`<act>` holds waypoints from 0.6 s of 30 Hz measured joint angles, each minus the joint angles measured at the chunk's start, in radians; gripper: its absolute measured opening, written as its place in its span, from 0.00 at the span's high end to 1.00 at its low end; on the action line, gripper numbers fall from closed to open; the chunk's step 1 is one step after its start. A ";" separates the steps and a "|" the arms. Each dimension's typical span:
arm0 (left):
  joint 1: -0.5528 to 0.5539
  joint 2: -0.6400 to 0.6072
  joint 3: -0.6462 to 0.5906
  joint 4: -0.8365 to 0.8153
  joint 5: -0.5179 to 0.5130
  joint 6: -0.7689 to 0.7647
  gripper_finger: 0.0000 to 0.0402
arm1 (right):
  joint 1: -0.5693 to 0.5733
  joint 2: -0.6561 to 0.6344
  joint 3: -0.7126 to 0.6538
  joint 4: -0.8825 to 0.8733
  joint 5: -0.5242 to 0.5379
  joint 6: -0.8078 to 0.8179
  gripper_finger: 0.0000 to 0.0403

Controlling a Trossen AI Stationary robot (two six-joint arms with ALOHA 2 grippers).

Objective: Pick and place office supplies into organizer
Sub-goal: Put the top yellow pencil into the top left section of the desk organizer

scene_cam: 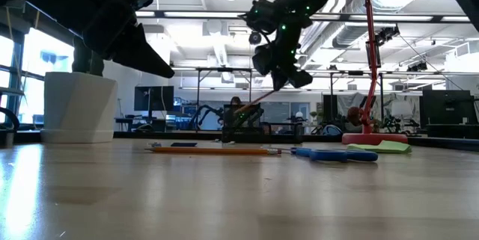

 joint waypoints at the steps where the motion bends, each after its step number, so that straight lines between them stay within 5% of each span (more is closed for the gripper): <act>1: 0.000 0.000 0.000 -0.001 0.000 0.000 0.63 | 0.000 0.000 0.000 0.001 0.004 0.002 0.96; 18: 0.000 0.000 0.000 0.000 0.000 0.000 0.63 | -0.002 -0.051 0.000 0.028 0.094 -0.092 0.96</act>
